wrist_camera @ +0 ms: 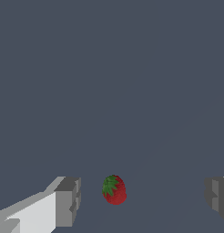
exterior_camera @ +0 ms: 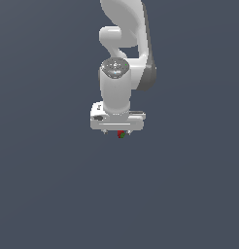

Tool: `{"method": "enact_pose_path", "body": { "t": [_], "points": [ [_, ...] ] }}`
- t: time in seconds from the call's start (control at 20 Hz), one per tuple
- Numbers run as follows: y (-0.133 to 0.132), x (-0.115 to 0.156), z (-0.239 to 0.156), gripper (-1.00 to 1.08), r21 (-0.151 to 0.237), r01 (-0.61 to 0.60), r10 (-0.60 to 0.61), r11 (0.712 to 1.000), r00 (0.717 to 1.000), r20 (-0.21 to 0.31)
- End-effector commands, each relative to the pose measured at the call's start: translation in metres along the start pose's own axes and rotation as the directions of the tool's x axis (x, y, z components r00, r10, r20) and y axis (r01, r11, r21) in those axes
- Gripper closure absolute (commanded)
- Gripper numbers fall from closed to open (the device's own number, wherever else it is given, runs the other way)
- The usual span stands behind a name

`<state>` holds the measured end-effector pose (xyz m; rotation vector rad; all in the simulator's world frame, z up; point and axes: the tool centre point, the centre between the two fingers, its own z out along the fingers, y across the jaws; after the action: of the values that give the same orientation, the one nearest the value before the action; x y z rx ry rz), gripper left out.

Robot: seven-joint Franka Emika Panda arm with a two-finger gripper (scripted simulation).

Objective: Pick up the object and move it to a goal position.

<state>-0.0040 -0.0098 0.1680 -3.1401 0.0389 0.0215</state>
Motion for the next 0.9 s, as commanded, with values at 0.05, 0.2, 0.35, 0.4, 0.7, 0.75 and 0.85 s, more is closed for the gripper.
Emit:
{"method": "enact_pose_path", "body": {
  "t": [0.05,0.2,0.35,0.4,0.7,0.75,0.85],
  "points": [
    [0.001,0.0,0.0,-0.92,0.0,-0.001,0.001,1.0,1.0,0.0],
    [0.013,0.0,-0.001,-0.92,-0.007,-0.021,0.021,1.0,1.0,0.0],
    [0.034,0.0,-0.002,-0.92,-0.019,-0.055,0.055,0.998,0.998,0.001],
    [0.038,-0.001,-0.003,-0.92,-0.021,-0.062,0.062,0.998,0.998,0.001],
    [0.038,-0.002,-0.001,-0.92,-0.022,-0.061,0.061,0.998,0.998,0.001],
    [0.038,-0.003,0.001,-0.92,-0.022,-0.059,0.059,0.998,0.998,0.001],
    [0.036,-0.005,0.005,-0.92,-0.021,-0.051,0.051,0.998,0.999,0.0]
  ]
}}
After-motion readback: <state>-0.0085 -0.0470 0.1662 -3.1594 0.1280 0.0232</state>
